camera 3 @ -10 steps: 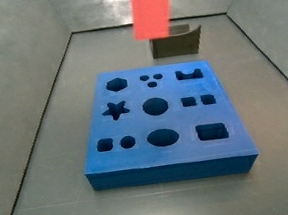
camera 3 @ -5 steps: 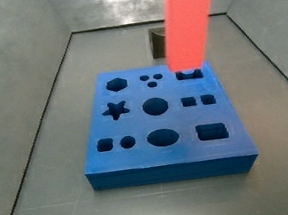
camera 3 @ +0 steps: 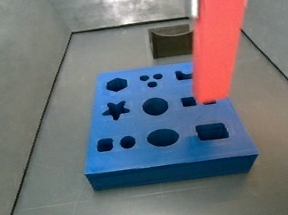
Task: Pick up the rectangle object. Move up. Move to above the board. Insert the rectangle object.
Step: Insert the rectangle object.
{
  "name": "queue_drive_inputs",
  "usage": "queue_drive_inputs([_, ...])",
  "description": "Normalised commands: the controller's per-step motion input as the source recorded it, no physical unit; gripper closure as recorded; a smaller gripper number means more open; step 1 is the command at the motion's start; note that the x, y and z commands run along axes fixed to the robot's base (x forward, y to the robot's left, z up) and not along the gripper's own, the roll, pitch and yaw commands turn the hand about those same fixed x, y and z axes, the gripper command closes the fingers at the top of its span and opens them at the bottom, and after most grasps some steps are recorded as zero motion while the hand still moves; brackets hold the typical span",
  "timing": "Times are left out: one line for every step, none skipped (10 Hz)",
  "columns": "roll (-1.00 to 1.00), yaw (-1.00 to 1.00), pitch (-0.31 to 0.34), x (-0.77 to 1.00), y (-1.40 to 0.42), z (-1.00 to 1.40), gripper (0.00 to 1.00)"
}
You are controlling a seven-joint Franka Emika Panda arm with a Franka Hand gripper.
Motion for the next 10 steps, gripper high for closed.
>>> queue_drive_inputs([0.00,0.02,-0.103,0.29,-0.30,-0.35,1.00])
queue_drive_inputs([0.00,0.00,-0.080,0.19,-0.31,-0.24,1.00])
queue_drive_inputs([0.00,0.00,0.006,0.00,-0.02,0.00,1.00])
queue_drive_inputs([0.00,0.00,0.000,0.00,0.00,-0.04,1.00])
queue_drive_inputs([0.01,0.00,-0.006,0.00,0.00,-0.20,1.00])
queue_drive_inputs([0.10,0.00,-0.080,-0.07,-0.03,-0.31,1.00])
queue_drive_inputs([0.14,0.00,-0.080,-0.08,-0.07,-0.33,1.00])
queue_drive_inputs([0.08,0.00,-0.063,-0.03,-0.07,-0.30,1.00])
queue_drive_inputs([0.00,0.00,0.000,0.00,0.00,-0.06,1.00])
queue_drive_inputs([0.00,0.00,-0.040,0.00,0.00,-0.21,1.00])
